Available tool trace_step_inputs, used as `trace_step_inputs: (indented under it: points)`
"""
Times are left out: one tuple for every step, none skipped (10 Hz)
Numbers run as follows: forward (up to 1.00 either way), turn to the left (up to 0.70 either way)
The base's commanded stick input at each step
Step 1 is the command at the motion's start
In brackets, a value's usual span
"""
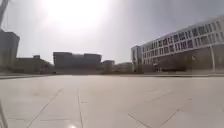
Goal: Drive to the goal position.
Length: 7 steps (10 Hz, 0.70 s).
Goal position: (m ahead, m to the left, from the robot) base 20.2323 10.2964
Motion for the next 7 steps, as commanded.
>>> trace_step_inputs:
  points:
    - [0.70, 0.00]
    - [0.70, 0.00]
    - [0.70, 0.00]
    - [0.70, 0.00]
    - [0.70, 0.00]
    - [0.70, 0.00]
    - [0.70, 0.00]
